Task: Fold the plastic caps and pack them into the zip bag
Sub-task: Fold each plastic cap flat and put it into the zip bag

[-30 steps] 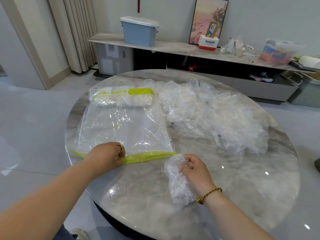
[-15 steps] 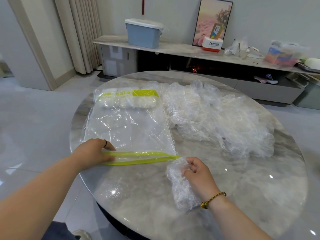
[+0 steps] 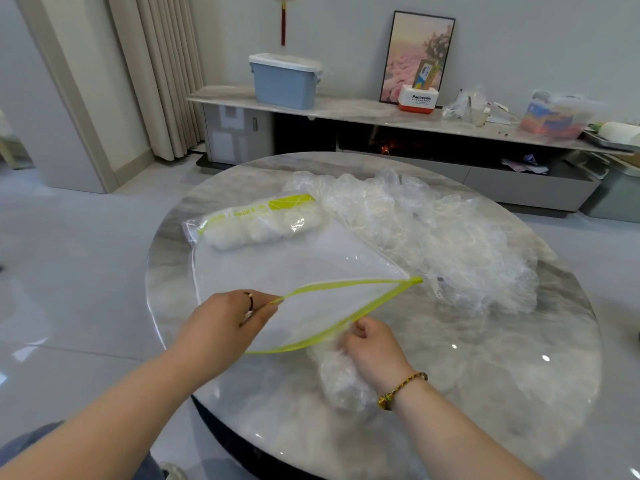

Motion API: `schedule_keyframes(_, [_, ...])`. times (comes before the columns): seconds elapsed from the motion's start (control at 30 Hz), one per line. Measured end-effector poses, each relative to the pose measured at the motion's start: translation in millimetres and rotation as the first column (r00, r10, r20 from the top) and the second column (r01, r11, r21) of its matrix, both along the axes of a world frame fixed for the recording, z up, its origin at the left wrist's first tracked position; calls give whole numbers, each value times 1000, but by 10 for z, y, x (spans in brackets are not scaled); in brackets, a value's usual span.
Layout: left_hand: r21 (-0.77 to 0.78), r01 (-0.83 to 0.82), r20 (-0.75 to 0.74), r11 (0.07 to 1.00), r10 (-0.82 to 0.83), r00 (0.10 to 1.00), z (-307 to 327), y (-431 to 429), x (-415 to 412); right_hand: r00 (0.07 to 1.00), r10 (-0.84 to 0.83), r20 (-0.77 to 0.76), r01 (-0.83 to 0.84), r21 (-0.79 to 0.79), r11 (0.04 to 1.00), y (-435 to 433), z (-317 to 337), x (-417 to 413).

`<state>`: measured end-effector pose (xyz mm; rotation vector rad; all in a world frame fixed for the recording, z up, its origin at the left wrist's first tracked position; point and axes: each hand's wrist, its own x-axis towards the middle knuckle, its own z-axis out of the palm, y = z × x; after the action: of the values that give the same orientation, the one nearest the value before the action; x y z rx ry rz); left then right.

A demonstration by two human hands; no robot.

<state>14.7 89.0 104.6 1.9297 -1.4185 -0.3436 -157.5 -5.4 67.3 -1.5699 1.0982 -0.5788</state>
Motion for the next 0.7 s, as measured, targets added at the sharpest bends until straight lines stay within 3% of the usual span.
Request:
schedule_keyframes(0.07, [-10, 29, 29, 1000, -29, 999, 17, 103, -58, 964, 156, -216, -171, -55, 984, 17, 184, -10])
schedule_keyframes(0.17, [2, -7, 107, 1000, 7, 994, -47, 155, -60, 794, 383, -473, -428, 14, 904, 111, 357, -101])
schedule_keyframes(0.2, [4, -18, 123, 1000, 17, 992, -54, 151, -62, 784, 413, -463, -441, 53, 896, 153, 363, -131])
schedule_keyframes(0.27, [-21, 10, 143, 1000, -7, 990, -47, 146, -82, 867, 390, -311, -381, 93, 920, 223, 333, -139])
schedule_keyframes(0.37, [-76, 99, 147, 992, -87, 985, -26, 151, -136, 979, 192, -63, -187, 70, 980, 227, 258, -26])
schedule_keyframes(0.5, [-79, 160, 103, 984, -152, 983, 3, 211, -142, 994, 106, 9, -107, 150, 983, 120, 256, 236])
schedule_keyframes(0.57, [-33, 214, 90, 976, -211, 973, 14, 271, -133, 997, 73, -27, -69, 130, 989, 21, 282, 391])
schedule_keyframes(0.7, [-5, 209, -84, 978, -209, 974, 74, 349, -53, 996, -82, 45, 78, 91, 993, -69, 259, 631])
